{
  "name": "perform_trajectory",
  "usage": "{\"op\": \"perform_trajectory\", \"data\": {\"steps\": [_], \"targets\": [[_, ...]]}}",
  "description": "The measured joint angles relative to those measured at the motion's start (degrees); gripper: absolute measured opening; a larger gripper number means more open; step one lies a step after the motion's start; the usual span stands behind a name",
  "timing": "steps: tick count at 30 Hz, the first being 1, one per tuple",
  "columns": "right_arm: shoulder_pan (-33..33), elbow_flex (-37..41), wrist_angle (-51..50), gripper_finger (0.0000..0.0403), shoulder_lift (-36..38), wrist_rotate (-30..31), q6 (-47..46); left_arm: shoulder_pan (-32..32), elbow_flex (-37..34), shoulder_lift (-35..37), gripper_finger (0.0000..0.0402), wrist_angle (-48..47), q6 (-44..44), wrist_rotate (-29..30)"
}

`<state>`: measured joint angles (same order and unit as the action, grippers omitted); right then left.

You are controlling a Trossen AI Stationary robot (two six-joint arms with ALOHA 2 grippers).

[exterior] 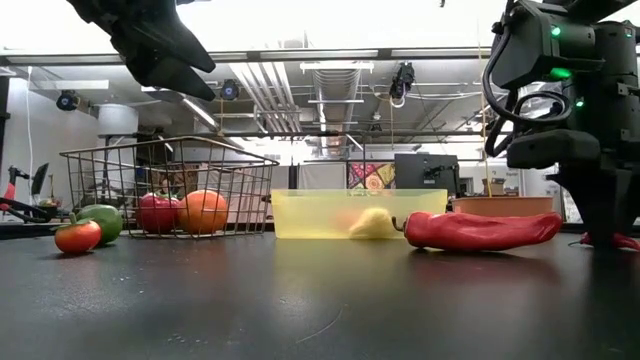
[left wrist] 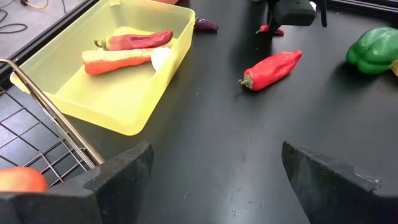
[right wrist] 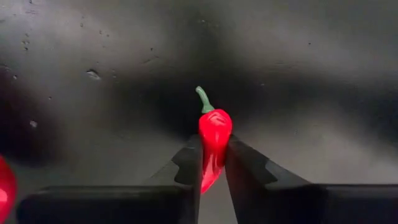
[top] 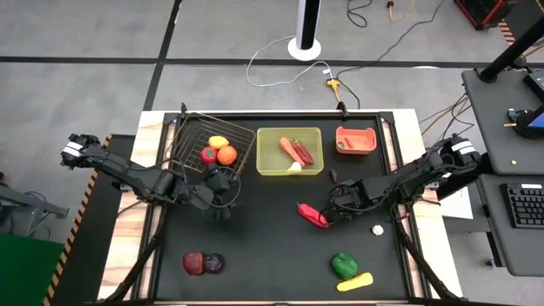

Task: Sort produce into baskets
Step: Put the cayenne pepper into the orange bin

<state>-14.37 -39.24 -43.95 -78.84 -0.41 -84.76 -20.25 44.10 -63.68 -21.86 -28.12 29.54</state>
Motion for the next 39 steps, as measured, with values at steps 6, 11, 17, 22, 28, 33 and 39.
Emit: {"op": "perform_trajectory", "data": {"steps": [6, 11, 17, 22, 28, 33, 39], "targets": [[0.15, 0.19, 0.59, 0.0045, 1.36, 0.51, 0.93, 0.0, 0.0, 0.0, 0.0336, 0.02, -0.02, 0.04], [1.4, 0.17, 12.86, 0.0044, 2.6, 1.61, 4.65, -0.02, 0.0, 0.0, 0.0336, 0.56, -0.03, 0.67], [3.81, -3.05, 20.49, 0.0044, 2.16, 3.68, 12.84, -0.01, 0.0, 0.0, 0.0336, 0.92, -0.44, 1.43], [4.78, -7.85, 20.67, 0.0043, 2.17, 9.12, 23.12, -0.02, 0.0, 0.0, 0.0336, 0.91, -0.46, 1.44], [6.16, -13.76, 20.7, 0.0044, 2.18, 27.25, 39.09, 0.0, 0.0, 0.0, 0.0336, 0.96, -0.36, 1.44], [8.07, -16.02, 20.83, 0.0043, 2.18, 48.72, 51.33, 0.0, 0.0, 0.0, 0.0336, 0.98, -0.28, 1.44], [16.31, -14.43, 20.21, 0.0043, 2.61, 59.0, 56.17, 0.0, 0.0, 0.0, 0.0336, 0.91, -0.25, 1.43]]}}
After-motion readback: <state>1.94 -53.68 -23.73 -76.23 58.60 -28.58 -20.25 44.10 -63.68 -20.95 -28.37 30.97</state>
